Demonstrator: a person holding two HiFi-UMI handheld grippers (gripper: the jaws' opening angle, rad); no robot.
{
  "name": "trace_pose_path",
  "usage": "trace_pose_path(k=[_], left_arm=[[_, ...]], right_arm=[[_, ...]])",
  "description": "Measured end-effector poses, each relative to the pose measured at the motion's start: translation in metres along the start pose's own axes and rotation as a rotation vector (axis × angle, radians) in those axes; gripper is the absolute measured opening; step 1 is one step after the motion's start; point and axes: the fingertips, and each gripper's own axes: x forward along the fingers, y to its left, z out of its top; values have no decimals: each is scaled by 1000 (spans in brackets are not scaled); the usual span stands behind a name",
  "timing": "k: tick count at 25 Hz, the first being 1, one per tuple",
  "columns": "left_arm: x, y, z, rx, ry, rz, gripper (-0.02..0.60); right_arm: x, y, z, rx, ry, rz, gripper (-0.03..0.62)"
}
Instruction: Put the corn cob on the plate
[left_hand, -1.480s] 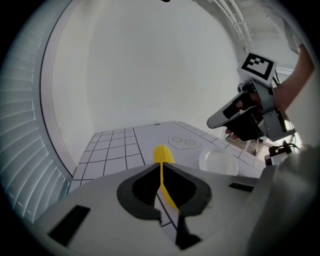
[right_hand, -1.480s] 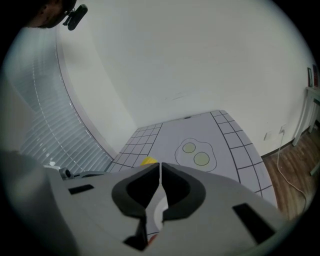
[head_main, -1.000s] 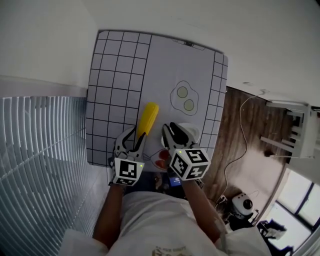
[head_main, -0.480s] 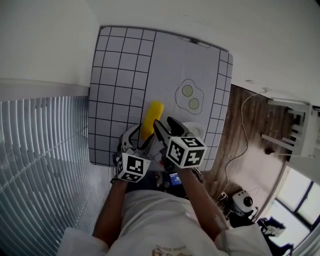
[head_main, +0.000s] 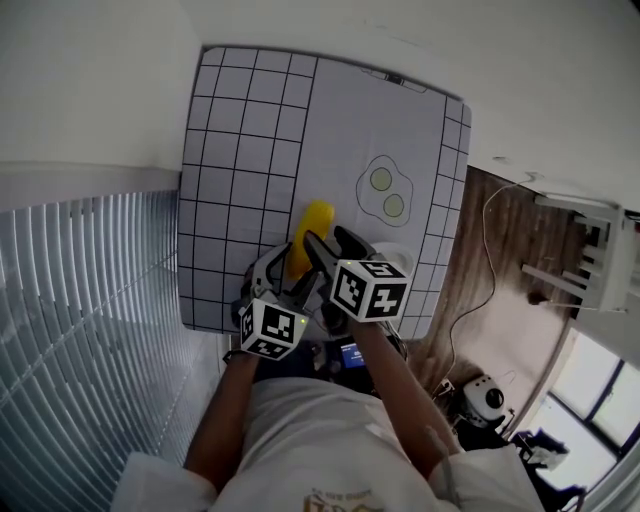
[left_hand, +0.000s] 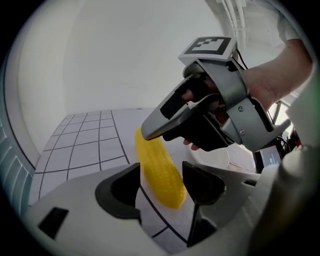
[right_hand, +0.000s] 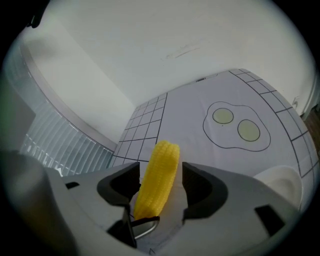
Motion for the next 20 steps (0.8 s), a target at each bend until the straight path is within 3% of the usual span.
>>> trace_pose_path(k=[14,20], left_arm=[[12,-2,-1,45,41,-30,279],[13,-2,-2,18,30,-42,281]], right_arm=[[25,-2,7,46,42,-25,270],[33,-5,-2,65,84,-33,279]])
